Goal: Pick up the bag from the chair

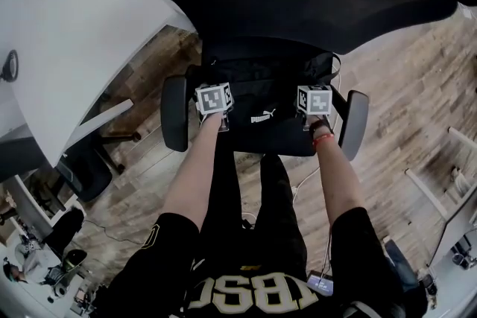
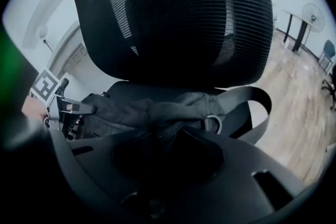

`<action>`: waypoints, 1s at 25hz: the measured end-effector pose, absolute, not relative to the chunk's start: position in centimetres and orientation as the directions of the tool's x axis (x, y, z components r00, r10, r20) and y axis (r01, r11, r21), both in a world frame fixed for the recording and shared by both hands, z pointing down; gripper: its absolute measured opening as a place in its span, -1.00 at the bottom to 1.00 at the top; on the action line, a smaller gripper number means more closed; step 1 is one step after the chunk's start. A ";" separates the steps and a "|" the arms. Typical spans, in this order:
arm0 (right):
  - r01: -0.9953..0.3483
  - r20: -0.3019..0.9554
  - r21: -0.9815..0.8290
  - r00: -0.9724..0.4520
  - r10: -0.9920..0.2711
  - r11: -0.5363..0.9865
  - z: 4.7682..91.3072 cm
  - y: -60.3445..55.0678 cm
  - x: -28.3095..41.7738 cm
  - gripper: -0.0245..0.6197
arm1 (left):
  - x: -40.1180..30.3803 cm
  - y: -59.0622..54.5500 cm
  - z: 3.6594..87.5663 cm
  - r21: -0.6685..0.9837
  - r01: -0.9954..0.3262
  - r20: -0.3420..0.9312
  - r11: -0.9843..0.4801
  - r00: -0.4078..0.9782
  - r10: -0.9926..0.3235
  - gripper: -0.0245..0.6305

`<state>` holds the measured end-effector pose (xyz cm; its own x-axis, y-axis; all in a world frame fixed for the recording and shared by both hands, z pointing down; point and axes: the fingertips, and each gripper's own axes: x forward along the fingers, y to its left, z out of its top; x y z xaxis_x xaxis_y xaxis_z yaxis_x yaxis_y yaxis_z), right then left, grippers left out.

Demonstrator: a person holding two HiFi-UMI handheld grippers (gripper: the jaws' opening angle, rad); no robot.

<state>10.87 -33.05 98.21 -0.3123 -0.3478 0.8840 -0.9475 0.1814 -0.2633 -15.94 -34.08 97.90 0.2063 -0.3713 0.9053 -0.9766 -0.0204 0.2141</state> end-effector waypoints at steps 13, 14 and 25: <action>-0.959 0.857 -0.231 -0.280 -0.433 0.163 89.0 -33.2 11.0 -0.79 | -14.3 -33.8 88.5 0.233 -0.970 0.846 -0.060 0.233 -0.479 -0.66; -0.960 0.850 -0.236 -0.279 -0.446 0.151 88.0 -32.9 11.1 -0.79 | -14.2 -33.5 87.5 0.234 -0.970 0.840 -0.061 0.233 -0.490 -0.66; -0.963 0.777 -0.250 -0.260 -0.574 0.098 76.2 -30.9 10.3 -0.79 | -14.4 -32.4 75.1 0.204 -0.974 0.740 -0.103 0.222 -0.635 -0.68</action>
<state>10.32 -30.93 76.24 -0.2597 -0.5737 0.7768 -0.9634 0.0980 -0.2496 -14.42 -32.35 75.06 0.2220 -0.6352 0.7398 -0.9736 -0.1026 0.2041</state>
